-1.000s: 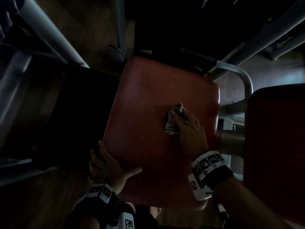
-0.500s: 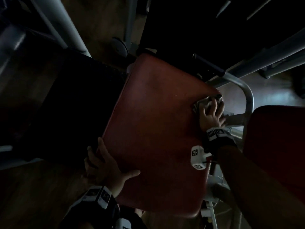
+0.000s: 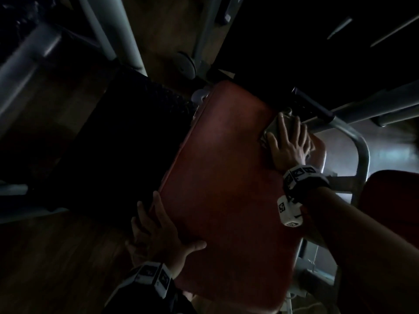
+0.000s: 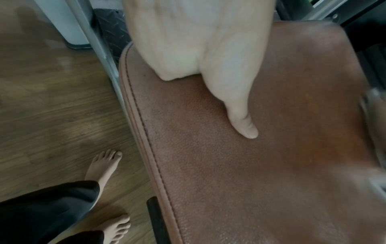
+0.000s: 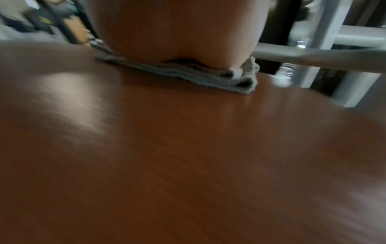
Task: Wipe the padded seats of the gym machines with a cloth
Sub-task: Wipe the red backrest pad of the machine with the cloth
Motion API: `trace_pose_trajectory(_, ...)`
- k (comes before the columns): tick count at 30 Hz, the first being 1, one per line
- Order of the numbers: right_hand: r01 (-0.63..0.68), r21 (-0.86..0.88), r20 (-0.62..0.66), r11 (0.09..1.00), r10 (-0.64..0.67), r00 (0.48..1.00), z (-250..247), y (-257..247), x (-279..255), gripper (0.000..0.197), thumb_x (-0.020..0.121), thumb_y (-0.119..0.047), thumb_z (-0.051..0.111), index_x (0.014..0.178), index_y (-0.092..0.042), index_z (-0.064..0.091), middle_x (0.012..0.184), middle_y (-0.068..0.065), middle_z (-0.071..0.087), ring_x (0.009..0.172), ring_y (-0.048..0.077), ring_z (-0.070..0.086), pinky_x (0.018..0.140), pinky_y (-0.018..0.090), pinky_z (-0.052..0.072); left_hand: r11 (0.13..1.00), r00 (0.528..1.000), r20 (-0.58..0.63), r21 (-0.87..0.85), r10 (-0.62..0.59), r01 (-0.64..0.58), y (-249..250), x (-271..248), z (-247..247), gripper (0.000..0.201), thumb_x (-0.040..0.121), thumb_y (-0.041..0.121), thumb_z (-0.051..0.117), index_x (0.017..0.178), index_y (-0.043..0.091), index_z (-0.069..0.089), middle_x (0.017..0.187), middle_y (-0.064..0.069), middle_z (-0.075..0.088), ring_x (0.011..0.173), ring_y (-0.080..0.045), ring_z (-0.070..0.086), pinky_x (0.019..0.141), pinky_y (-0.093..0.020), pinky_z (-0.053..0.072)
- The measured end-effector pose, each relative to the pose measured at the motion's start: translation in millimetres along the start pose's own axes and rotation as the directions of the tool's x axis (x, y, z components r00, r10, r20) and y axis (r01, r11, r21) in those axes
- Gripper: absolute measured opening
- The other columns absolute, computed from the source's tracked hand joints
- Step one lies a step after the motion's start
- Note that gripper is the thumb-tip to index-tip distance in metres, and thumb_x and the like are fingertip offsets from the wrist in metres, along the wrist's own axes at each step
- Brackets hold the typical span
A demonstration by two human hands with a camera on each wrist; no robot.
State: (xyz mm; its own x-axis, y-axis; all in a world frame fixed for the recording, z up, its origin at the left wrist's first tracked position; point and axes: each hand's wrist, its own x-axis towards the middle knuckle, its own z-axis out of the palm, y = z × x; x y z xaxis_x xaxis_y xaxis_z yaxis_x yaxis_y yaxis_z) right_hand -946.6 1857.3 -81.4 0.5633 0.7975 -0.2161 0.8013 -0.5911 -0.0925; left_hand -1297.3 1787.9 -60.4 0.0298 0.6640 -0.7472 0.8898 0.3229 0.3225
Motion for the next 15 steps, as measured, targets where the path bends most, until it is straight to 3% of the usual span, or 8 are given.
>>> trace_pose_trajectory(4,0.147,-0.058,-0.027,0.987,-0.149,0.989,7,-59,7,0.063,0.092,-0.068,0.019,0.149,-0.049,0.000,0.162,0.004,-0.004,0.147,0.033,-0.004,0.117,0.056,0.004,1.000,1.000,0.009,0.001,-0.011,0.011,1,-1,-1,0.161,0.033,0.082,0.074,0.128,0.043,-0.050,0.156,-0.004,-0.025,0.146,-0.039,0.000,0.112,-0.063,0.021)
trace_pose_trajectory(7,0.307,-0.087,-0.027,0.948,-0.311,0.950,12,-112,4,0.066,0.090,-0.069,0.023,0.150,-0.046,0.008,0.162,0.007,0.000,0.147,0.037,-0.002,0.115,0.056,0.005,0.999,1.000,-0.007,0.040,-0.014,0.015,3,0,-3,0.162,0.030,0.086,0.070,0.129,0.039,-0.050,0.157,-0.008,-0.020,0.146,-0.040,0.004,0.112,-0.061,0.023)
trace_pose_trajectory(9,0.467,-0.120,-0.039,0.876,-0.475,0.879,13,-147,0,0.064,0.089,-0.065,0.029,0.148,-0.042,0.026,0.159,0.012,0.013,0.144,0.042,0.009,0.113,0.056,0.011,0.997,1.000,-0.015,0.070,-0.016,0.017,4,-1,-4,0.162,0.030,0.087,0.069,0.128,0.037,-0.050,0.157,-0.012,-0.018,0.145,-0.040,0.007,0.112,-0.060,0.024)
trace_pose_trajectory(10,0.560,-0.144,-0.048,0.816,-0.571,0.819,13,-162,-2,0.062,0.088,-0.062,0.034,0.145,-0.039,0.036,0.156,0.013,0.023,0.141,0.044,0.018,0.111,0.056,0.016,0.997,1.000,-0.014,0.077,-0.014,0.015,5,-2,-5,0.162,0.030,0.087,0.069,0.129,0.037,-0.050,0.157,-0.012,-0.017,0.145,-0.040,0.007,0.112,-0.059,0.024)
trace_pose_trajectory(12,0.676,-0.234,0.015,0.699,-0.693,0.721,15,-181,-3,0.062,0.087,-0.060,0.034,0.145,-0.038,0.038,0.155,0.011,0.030,0.141,0.042,0.022,0.112,0.053,0.017,0.996,1.000,-0.005,0.083,-0.010,0.010,6,-3,-7,0.162,0.032,0.086,0.070,0.131,0.037,-0.048,0.157,-0.011,-0.017,0.145,-0.039,0.007,0.112,-0.059,0.025)
trace_pose_trajectory(15,0.665,-0.240,0.055,0.707,-0.674,0.736,20,-175,-2,0.063,0.089,-0.062,0.033,0.148,-0.039,0.030,0.159,0.008,0.022,0.146,0.037,0.013,0.116,0.050,0.012,0.994,1.000,-0.001,0.108,-0.010,0.010,6,-4,-8,0.162,0.032,0.087,0.069,0.132,0.035,-0.047,0.157,-0.011,-0.017,0.145,-0.040,0.009,0.112,-0.058,0.027)
